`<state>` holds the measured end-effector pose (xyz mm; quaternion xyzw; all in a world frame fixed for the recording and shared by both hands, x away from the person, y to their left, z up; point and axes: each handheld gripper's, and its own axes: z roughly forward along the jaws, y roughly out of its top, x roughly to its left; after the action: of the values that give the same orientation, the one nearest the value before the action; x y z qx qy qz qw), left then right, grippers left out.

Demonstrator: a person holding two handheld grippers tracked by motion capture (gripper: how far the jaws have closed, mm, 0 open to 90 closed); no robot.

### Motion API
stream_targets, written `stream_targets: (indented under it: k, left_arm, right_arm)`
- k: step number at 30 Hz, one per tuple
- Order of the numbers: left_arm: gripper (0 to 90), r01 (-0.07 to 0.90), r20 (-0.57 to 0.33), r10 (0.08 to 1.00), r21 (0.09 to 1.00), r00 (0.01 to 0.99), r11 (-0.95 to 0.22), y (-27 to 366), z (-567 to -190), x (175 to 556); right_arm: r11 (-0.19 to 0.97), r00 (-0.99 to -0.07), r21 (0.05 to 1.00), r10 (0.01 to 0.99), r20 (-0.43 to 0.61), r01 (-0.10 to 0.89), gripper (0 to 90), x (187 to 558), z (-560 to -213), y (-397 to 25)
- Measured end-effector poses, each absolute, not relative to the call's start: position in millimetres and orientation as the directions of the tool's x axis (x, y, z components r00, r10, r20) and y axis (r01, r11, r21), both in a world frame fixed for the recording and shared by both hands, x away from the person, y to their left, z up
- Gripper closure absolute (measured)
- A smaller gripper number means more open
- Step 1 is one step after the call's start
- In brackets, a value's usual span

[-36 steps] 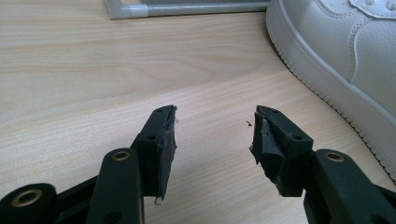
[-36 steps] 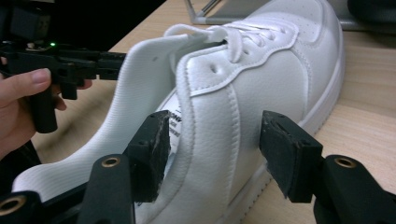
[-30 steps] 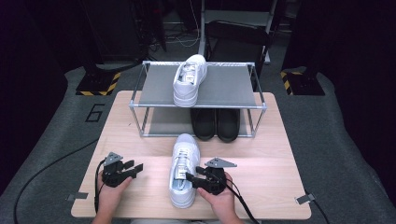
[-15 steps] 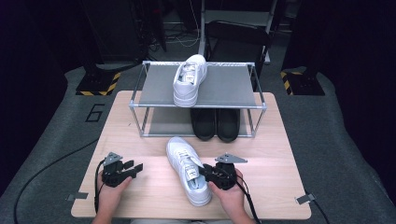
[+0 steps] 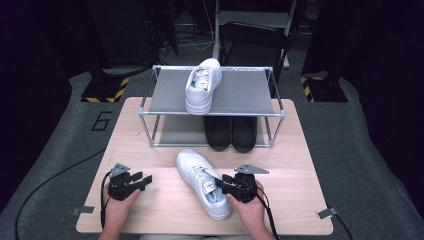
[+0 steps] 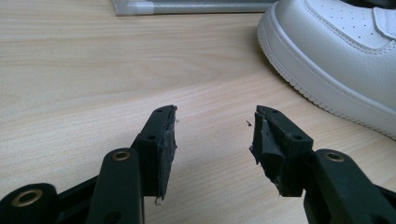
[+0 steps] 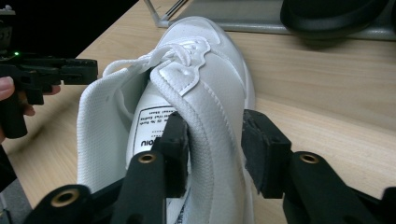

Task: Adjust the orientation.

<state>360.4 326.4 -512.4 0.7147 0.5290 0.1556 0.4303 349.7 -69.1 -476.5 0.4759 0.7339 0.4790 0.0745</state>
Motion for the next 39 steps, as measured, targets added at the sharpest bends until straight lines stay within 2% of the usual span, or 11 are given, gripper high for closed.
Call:
stream_targets:
  k: [5, 11, 28, 39]
  left_arm:
    - [48.8, 0.63, -0.236, 0.889, 0.773, 0.393, -0.073, 326, -513, 361]
    - [48.8, 0.624, -0.227, 0.89, 0.778, 0.394, -0.078, 327, -513, 361]
    - [48.8, 0.632, -0.238, 0.891, 0.772, 0.387, -0.068, 326, -514, 362]
    - [48.7, 0.631, -0.235, 0.891, 0.773, 0.389, -0.071, 326, -514, 362]
  right_arm:
    - [0.11, -0.552, 0.776, 0.765, 0.333, 0.621, 57.0, 352, -477, -70]
    - [0.146, -0.576, 0.78, 0.757, 0.308, 0.609, 63.5, 352, -478, -67]
    - [0.208, -0.61, 0.75, 0.73, 0.309, 0.628, 62.0, 362, -480, -66]
    - [0.18, -0.596, 0.774, 0.747, 0.293, 0.607, 74.3, 357, -483, -68]
